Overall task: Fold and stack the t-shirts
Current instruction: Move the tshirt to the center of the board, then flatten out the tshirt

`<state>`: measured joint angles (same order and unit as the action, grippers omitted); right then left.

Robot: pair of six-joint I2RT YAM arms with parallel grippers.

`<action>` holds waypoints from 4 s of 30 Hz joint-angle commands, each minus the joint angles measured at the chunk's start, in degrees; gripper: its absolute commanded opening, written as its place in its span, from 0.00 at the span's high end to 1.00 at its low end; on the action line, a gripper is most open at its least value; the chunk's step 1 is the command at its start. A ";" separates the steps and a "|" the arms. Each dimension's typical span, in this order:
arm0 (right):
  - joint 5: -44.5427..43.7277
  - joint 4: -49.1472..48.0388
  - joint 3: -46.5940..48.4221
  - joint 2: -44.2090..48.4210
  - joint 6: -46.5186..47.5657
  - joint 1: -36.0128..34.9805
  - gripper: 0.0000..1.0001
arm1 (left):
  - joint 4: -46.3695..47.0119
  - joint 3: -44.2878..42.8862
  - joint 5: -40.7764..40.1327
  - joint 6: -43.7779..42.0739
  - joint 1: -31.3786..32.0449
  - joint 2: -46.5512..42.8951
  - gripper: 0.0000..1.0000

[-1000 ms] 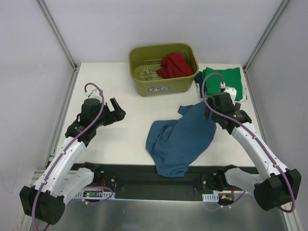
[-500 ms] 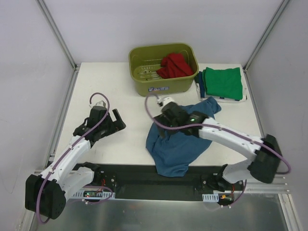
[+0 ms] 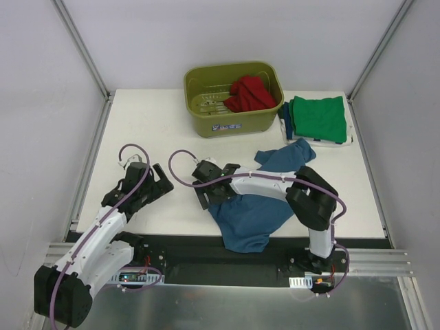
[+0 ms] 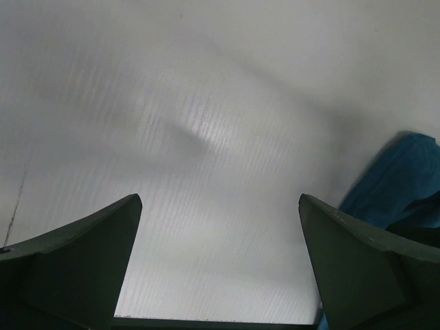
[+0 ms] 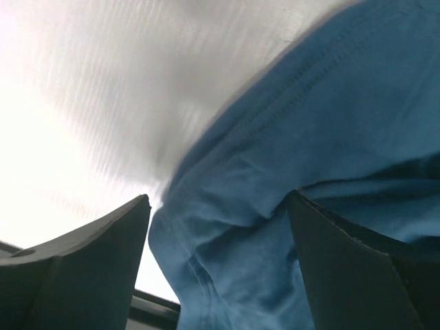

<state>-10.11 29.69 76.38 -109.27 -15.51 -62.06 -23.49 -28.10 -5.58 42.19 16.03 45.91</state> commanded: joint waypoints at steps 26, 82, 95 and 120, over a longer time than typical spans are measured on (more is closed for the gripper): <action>13.35 2.91 21.28 29.80 18.33 2.90 0.99 | -8.24 0.33 -7.95 5.88 -0.56 -13.13 0.01; 10.46 0.54 -21.69 34.28 12.53 5.11 0.00 | 8.98 -11.90 5.94 0.87 -0.65 39.44 1.00; 0.63 10.38 -29.78 39.48 0.76 5.02 0.01 | 7.14 -0.21 -0.04 2.80 -0.65 12.64 1.00; -16.23 26.44 -19.97 52.11 -2.34 5.20 0.99 | -2.44 -8.18 -0.39 1.40 -0.65 -5.19 1.00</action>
<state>-13.39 44.75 46.35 -67.53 -17.54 -56.86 -23.49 -29.89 -3.55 44.51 15.38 46.46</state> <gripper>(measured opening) 0.026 0.019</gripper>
